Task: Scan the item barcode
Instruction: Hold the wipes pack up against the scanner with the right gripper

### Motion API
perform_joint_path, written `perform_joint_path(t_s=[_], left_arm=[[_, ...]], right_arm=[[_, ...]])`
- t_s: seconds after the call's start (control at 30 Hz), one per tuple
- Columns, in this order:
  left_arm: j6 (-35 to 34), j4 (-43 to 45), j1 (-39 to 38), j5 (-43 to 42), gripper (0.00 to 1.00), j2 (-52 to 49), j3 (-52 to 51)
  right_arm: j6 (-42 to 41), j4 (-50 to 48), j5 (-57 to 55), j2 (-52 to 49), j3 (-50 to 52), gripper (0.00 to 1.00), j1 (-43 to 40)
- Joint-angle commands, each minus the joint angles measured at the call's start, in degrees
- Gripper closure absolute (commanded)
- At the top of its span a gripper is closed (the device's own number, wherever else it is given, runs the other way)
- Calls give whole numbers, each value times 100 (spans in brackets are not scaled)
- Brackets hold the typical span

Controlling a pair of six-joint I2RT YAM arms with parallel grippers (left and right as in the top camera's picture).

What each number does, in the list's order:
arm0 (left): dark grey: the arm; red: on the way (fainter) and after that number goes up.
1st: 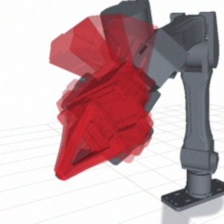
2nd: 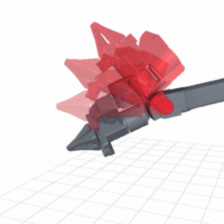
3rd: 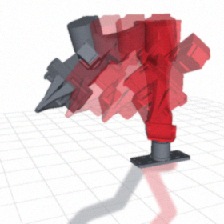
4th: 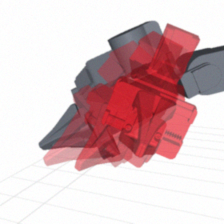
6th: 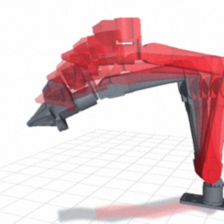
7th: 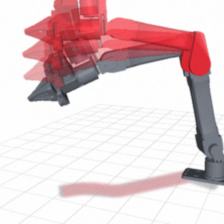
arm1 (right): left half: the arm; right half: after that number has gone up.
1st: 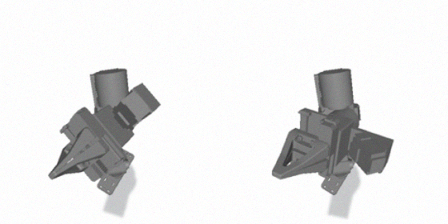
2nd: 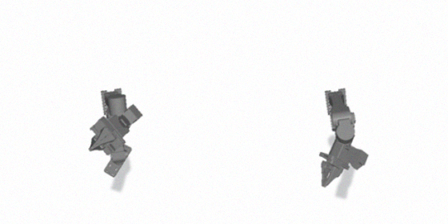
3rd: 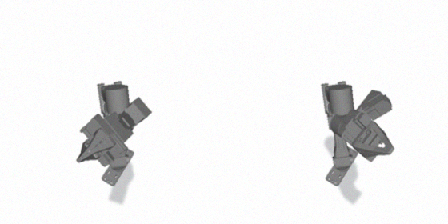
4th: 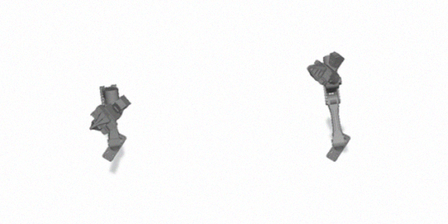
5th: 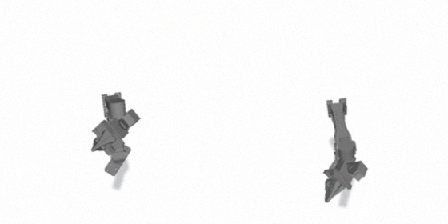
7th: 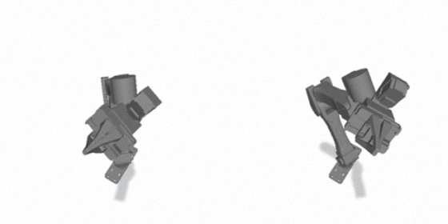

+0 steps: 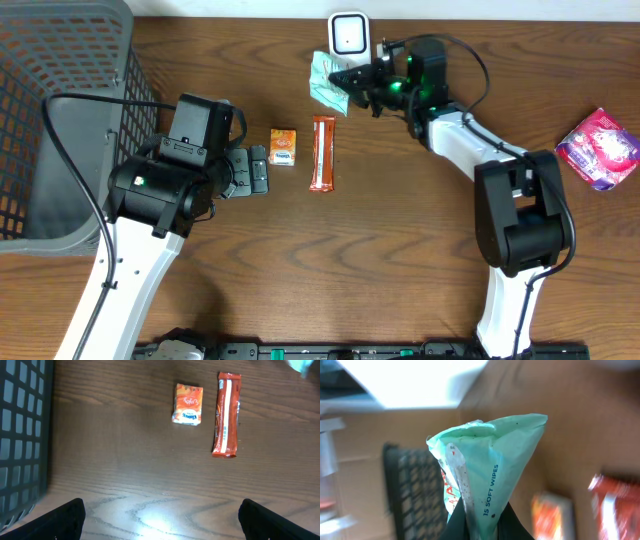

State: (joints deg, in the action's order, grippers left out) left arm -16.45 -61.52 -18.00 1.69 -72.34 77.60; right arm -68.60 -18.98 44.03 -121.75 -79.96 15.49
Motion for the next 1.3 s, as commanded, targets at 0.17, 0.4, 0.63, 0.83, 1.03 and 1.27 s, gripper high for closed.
perform_joint_path(t_s=[0.17, 0.4, 0.63, 0.83, 1.03, 1.27], left_arm=[[33, -13, 31, 50, 2, -26, 13], [31, -13, 31, 50, 2, -26, 13], [33, -13, 31, 50, 2, -26, 13], [33, -13, 31, 50, 2, -26, 13], [33, -13, 31, 50, 2, -26, 13], [33, -13, 31, 50, 2, -26, 13]], right_arm=[[1167, -726, -3187, 181, -24, 99, 170], [1187, -1082, -4433, 160, -96, 99, 264], [1187, -994, -4411, -286, -684, 99, 262], [1196, -621, -4240, -809, -1447, 99, 254], [1259, -195, -4172, -1010, -1681, 99, 251], [1384, -107, -4061, -1016, -1681, 99, 240]])
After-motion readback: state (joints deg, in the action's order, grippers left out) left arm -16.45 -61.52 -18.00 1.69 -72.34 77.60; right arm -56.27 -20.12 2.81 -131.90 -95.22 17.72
